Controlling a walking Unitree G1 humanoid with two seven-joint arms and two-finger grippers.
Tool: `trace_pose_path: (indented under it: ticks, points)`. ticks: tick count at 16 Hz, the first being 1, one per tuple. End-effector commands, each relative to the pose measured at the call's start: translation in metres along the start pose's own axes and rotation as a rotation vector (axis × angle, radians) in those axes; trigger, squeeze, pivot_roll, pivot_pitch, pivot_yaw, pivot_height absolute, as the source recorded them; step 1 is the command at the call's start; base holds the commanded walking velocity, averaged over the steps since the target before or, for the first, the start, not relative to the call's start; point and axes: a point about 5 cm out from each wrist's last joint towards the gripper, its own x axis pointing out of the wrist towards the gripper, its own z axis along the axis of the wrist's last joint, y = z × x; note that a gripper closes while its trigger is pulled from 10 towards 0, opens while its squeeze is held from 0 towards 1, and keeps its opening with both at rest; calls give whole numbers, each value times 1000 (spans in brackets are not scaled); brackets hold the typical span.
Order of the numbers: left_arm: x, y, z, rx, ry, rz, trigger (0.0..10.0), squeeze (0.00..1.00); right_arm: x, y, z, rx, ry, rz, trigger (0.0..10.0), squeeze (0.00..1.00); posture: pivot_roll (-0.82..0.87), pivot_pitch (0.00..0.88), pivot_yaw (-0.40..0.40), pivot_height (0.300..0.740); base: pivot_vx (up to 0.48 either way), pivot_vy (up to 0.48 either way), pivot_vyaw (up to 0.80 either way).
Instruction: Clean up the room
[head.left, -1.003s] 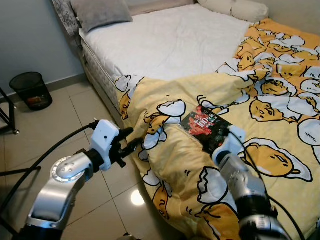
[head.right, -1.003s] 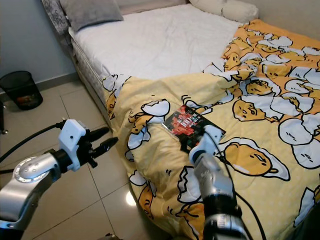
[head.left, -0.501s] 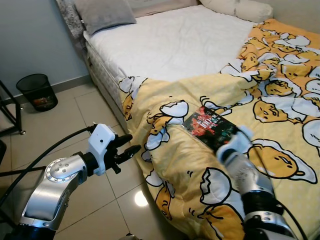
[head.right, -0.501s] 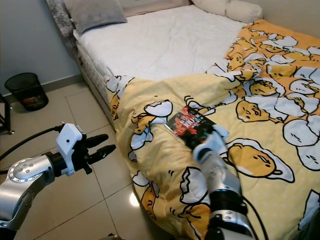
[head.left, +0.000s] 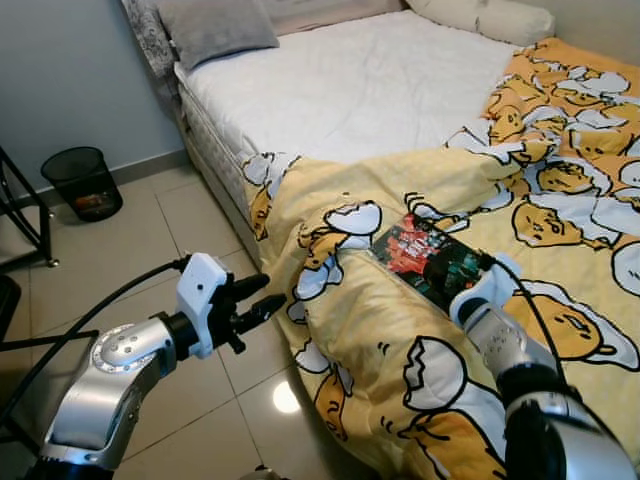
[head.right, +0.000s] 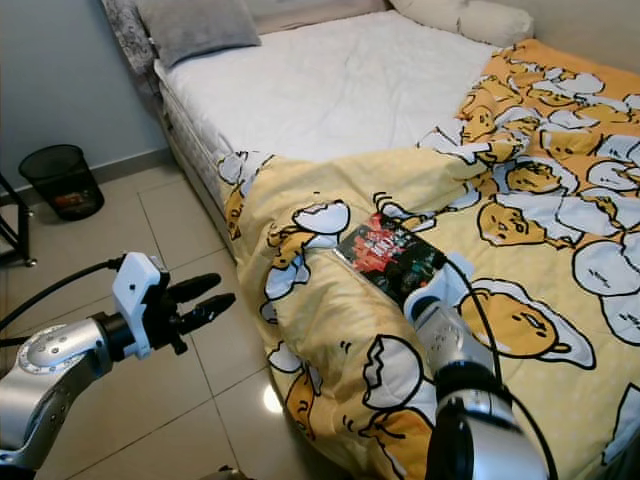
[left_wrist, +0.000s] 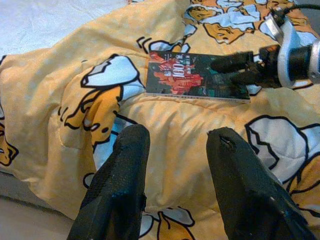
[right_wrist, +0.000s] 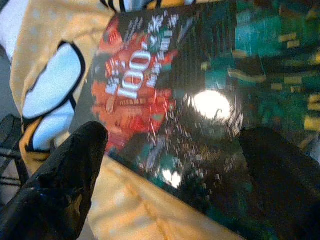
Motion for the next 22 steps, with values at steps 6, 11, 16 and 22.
trace_pose_path:
  ticks: [6, 11, 16, 22]
  points:
    - [-6, -7, -6, -10, 17, -45, 10000, 145, -1, -14, 34, 57, -147, -49, 10000, 1000, -4, 0, 80, 740, 0, 0, 0]
    - [-6, -10, -7, -4, 24, -57, 10000, 145, -5, -37, 14, 14, -55, -168, 10000, 1000, 0, 0, 76, 740, 0, 0, 0]
    - [-3, -14, -7, -9, 26, -94, 10000, 145, -6, -39, 5, 19, -4, -171, 10000, 0, -4, 0, 75, 740, 0, 0, 0]
    - [4, -22, -12, -39, 66, -193, 10000, 145, -5, -35, -2, 43, 72, -81, 10000, 0, -19, 0, 61, 740, 0, 0, 0]
